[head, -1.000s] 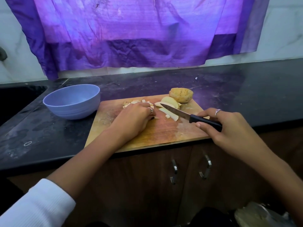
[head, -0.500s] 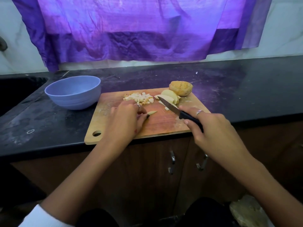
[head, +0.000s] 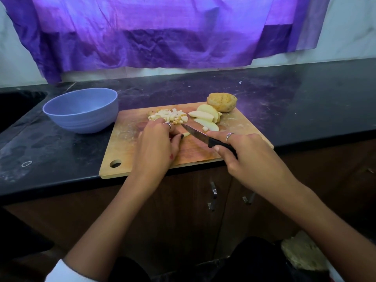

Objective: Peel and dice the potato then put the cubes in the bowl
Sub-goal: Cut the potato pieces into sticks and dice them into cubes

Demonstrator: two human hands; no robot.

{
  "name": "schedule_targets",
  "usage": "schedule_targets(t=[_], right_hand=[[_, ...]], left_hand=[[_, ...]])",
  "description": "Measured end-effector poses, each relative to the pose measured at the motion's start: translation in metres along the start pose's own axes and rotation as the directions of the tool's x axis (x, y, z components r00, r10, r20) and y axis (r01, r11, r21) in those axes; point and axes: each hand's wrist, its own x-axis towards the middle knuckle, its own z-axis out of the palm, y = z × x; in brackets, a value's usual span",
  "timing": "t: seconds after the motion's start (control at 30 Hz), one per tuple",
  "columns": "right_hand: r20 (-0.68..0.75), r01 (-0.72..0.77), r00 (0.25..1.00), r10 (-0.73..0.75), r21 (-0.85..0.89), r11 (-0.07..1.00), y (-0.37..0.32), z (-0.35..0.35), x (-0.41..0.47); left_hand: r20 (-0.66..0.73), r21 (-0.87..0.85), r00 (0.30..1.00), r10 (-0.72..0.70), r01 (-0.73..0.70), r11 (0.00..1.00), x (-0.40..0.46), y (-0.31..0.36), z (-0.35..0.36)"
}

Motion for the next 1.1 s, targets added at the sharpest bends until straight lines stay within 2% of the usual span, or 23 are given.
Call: schedule_targets(t=[0.33,0.5,0.7,0.83,0.97,1.1], right_hand=[[0.008,0.006,1.000,-0.006,0.029,1.000,-0.001,0.002,0.007],[0.062,-0.008,0.998,0.004,0.056,0.998,-0.003,0.008,0.023],[0.104,0.070,0.993,-0.058,-0.112,0.991,-0.010,0.003,0.021],[0.070,0.124,0.991,-0.111,-0.225,0.966,-0.007,-0.005,0.008],[0.023,0.083,0.996,-0.081,-0.124,0.989,-0.010,-0.002,0.002],[0.006,0.089,0.996,-0.089,-0.044,0.995,-0.015,0.003,-0.001]], left_hand=[[-0.007,-0.034,1.000,0.002,-0.002,0.999,0.001,-0.001,0.000],[-0.011,-0.016,0.998,0.058,-0.058,0.998,0.003,-0.003,0.000],[-0.036,-0.017,0.998,0.055,-0.056,0.998,0.001,-0.003,0.002],[-0.038,-0.013,0.997,0.066,-0.067,0.998,0.001,-0.001,0.001],[-0.003,-0.042,0.998,0.066,-0.066,0.997,-0.001,-0.004,-0.001],[-0.055,-0.038,0.997,0.050,-0.052,0.998,-0.003,-0.004,-0.004]])
